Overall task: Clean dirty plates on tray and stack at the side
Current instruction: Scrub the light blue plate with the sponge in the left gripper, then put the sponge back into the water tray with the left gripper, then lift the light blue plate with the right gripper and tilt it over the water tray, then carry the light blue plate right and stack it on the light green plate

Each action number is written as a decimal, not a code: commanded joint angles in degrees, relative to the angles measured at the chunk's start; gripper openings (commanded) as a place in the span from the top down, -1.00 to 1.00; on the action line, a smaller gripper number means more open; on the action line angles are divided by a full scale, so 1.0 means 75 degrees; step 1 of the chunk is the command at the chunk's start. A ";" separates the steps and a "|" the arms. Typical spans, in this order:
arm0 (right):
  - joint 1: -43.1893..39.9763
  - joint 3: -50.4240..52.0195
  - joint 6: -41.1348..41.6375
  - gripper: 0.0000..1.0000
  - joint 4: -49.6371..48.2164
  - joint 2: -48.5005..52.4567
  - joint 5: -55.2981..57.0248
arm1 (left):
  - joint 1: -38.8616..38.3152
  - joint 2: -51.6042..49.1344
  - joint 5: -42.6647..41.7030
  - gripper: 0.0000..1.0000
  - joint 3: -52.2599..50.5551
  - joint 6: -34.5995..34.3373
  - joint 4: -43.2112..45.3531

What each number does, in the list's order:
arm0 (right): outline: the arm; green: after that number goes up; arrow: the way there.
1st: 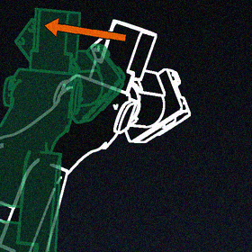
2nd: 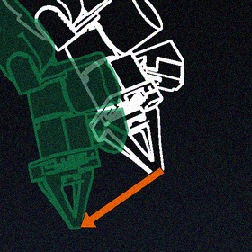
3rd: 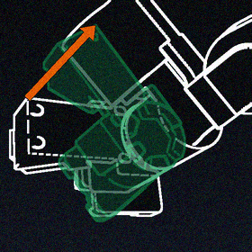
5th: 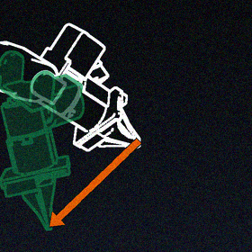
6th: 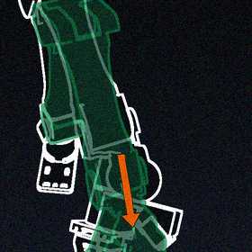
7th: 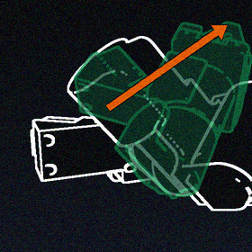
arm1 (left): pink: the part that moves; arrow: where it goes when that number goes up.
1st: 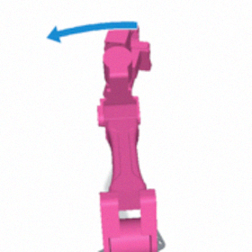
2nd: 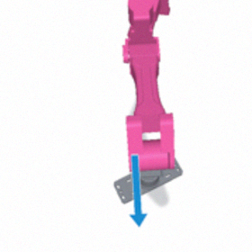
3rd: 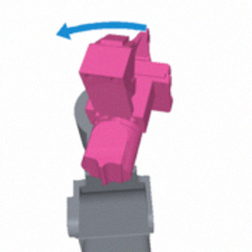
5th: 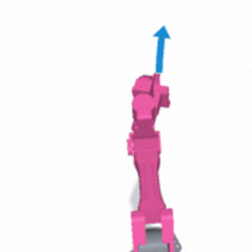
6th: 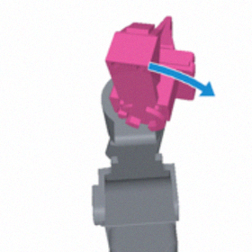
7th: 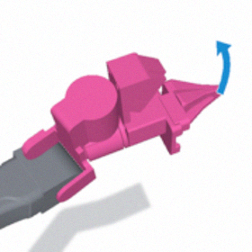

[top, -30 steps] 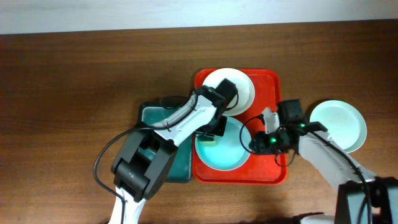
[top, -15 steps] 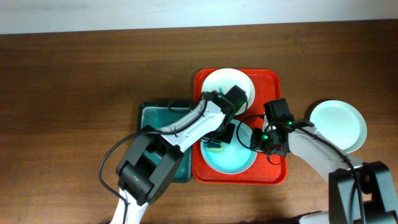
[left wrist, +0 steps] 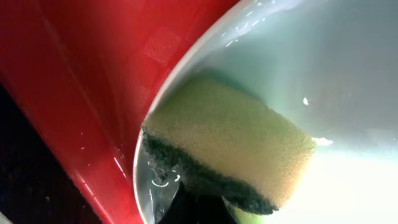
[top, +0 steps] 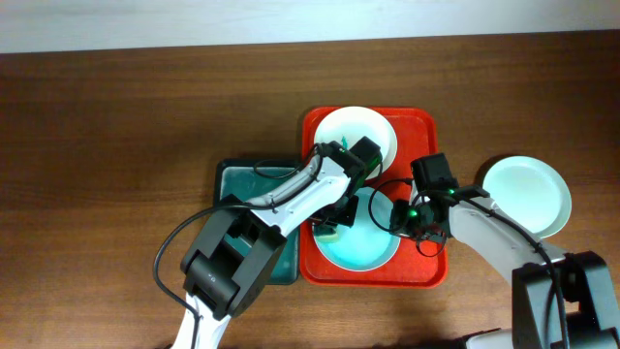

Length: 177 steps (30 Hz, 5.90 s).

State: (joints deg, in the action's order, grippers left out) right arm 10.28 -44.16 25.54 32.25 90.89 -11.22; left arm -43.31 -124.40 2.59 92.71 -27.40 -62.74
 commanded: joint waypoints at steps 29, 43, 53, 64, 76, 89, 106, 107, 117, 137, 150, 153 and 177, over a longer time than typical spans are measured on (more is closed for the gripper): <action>-0.0029 0.0201 0.0259 0.91 0.0271 0.0189 0.1107 | 0.0711 -0.0455 0.0592 1.00 0.0860 0.0423 0.0277; -0.0029 0.0201 0.0114 0.92 0.0332 0.0189 0.1107 | 0.1891 0.1052 0.0527 1.00 0.2261 0.1122 -0.2678; -0.0026 0.0201 -0.1577 0.92 0.0332 0.0189 0.0341 | 0.2795 0.1052 -0.0580 1.00 -0.0997 0.1119 -0.0198; -0.0026 -0.0947 -0.1571 0.91 0.1845 -0.0119 0.0178 | 0.3159 0.2576 -0.0583 -0.59 0.0131 0.1154 -0.1466; 0.1483 -0.4022 -0.1632 0.92 0.3171 -0.0312 -0.0586 | 0.5377 0.5062 -0.0577 -0.99 0.0303 0.1154 -0.2046; 0.4240 -0.4191 -0.0740 0.92 0.1201 -0.0093 0.3978 | 0.5383 0.5047 -0.0577 -0.99 0.0294 0.1154 -0.2212; 0.7694 -0.4243 -0.1408 0.92 0.1180 -0.0344 1.0538 | 0.5383 0.5047 -0.0577 -0.99 0.0294 0.1154 -0.2212; 0.7781 -0.4243 -0.1408 0.92 0.1183 -0.0344 1.0538 | 0.5383 0.5047 -0.0577 -0.99 0.0294 0.1151 -0.2212; 0.7877 -0.4243 -0.1408 0.92 0.1180 -0.0344 1.0538 | 0.5383 0.5047 -0.0577 -0.99 0.0294 0.1154 -0.2212; 0.7877 -0.4243 -0.1408 0.92 0.1183 -0.0344 1.0538 | 0.5383 0.5047 -0.0577 -0.99 0.0294 0.1154 -0.2215; 0.7874 -0.4243 -0.1402 0.92 0.1183 -0.0344 1.0523 | 0.5383 0.5047 -0.0577 -0.99 0.0294 0.1154 -0.2215; 0.7810 -0.4243 -0.1285 0.92 0.1224 -0.0341 1.0174 | 0.5383 0.5047 -0.0577 -0.99 0.0294 0.1154 -0.2215; -0.1585 -0.4243 0.0460 0.92 0.2879 -0.1880 -0.0985 | 0.5386 0.5047 -0.0577 -0.99 0.0294 0.1154 -0.2215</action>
State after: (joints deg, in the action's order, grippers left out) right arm 9.41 -75.05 28.51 50.35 77.10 -15.14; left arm -3.18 -86.78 -1.50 94.06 -19.05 -79.37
